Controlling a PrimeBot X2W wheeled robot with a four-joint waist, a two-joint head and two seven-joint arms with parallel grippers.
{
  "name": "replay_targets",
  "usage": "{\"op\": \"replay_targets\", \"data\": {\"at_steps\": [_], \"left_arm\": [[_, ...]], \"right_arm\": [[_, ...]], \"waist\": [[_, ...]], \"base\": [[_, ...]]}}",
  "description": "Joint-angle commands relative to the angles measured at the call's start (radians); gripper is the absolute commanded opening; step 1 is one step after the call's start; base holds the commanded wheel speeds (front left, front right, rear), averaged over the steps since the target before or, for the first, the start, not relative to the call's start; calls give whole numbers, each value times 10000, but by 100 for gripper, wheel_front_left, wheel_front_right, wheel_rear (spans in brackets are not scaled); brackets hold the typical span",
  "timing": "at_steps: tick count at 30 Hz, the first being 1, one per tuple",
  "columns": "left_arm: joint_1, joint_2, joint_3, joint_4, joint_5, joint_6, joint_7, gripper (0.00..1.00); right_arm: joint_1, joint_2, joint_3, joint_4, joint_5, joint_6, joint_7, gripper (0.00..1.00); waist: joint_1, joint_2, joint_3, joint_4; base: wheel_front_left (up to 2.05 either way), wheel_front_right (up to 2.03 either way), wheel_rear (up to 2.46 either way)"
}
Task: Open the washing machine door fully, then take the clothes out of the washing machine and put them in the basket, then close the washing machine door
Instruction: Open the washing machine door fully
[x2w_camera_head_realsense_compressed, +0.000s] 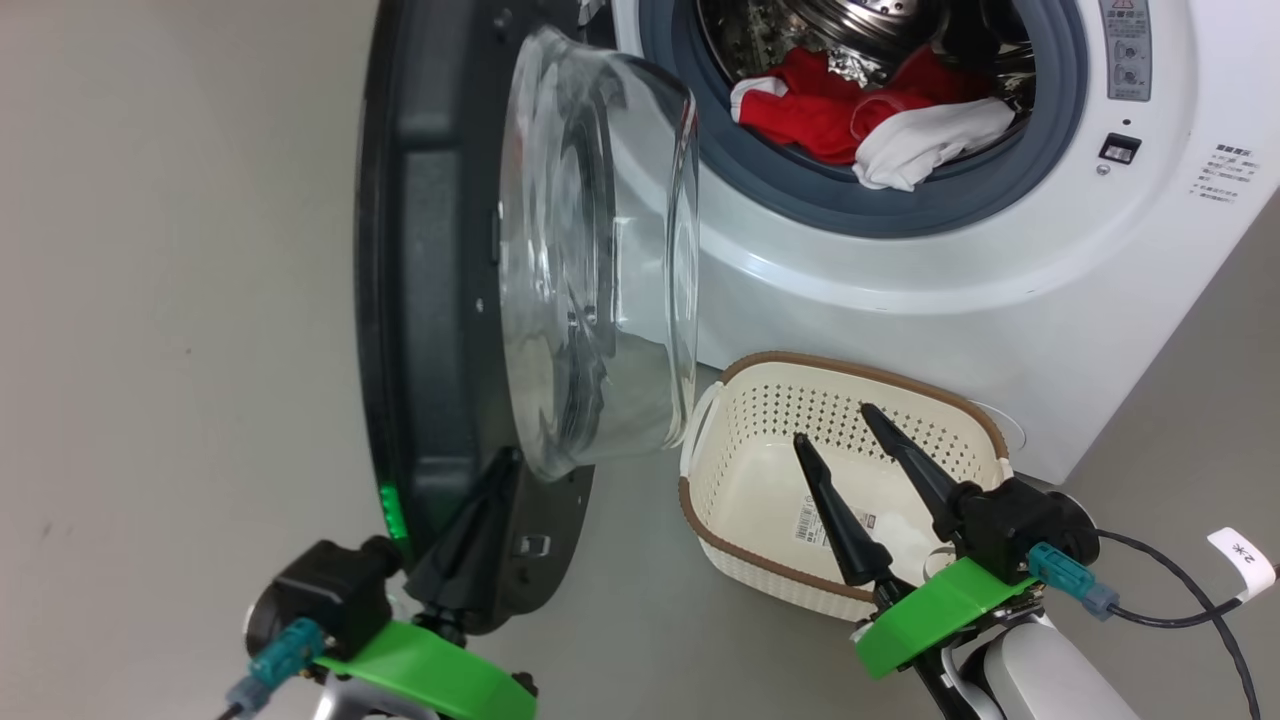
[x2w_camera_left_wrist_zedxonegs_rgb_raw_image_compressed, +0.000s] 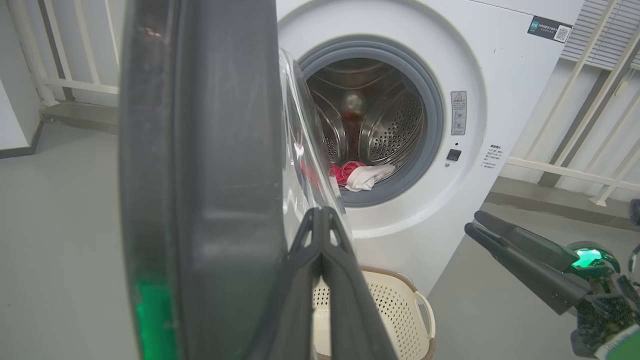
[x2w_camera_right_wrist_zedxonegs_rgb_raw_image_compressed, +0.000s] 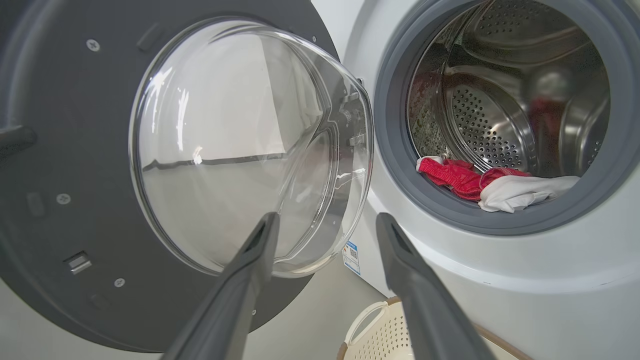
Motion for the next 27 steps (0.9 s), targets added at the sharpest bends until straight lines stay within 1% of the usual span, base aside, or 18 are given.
{"op": "replay_targets", "data": {"at_steps": [1, 10, 13, 18, 23, 27], "left_arm": [[-48, 246, 636, -249, -123, 190, -44, 0], [41, 504, 1397, 31, -409, 525, -292, 0], [27, 606, 1653, 326, -435, 639, -479, 0], [-39, 606, 1946, 686, -470, 888, -762, 0], [-243, 681, 2235, 1026, -499, 1032, -1065, 0], [-443, 773, 2454, 1394, -614, 1051, -1227, 0]], "right_arm": [[-15, 74, 216, -257, -67, 65, -65, 100], [37, 74, 239, -310, -217, 65, -65, 100], [18, 74, 260, -326, -260, 65, -65, 100], [-58, 74, 258, -357, -351, 65, -65, 100], [-106, 74, 241, -499, -420, 65, -65, 100], [-96, 74, 221, -642, -475, 65, -65, 100]], "waist": [[0, 0, 27, 41], [0, 0, 139, 134], [0, 0, 215, 140], [0, 0, 356, 159], [0, 0, 454, 169], [0, 0, 557, 152]], "base": [[0, 0, 0], [0, 0, 0], [0, 0, 0], [0, 0, 0], [0, 0, 0], [0, 0, 0]]}}
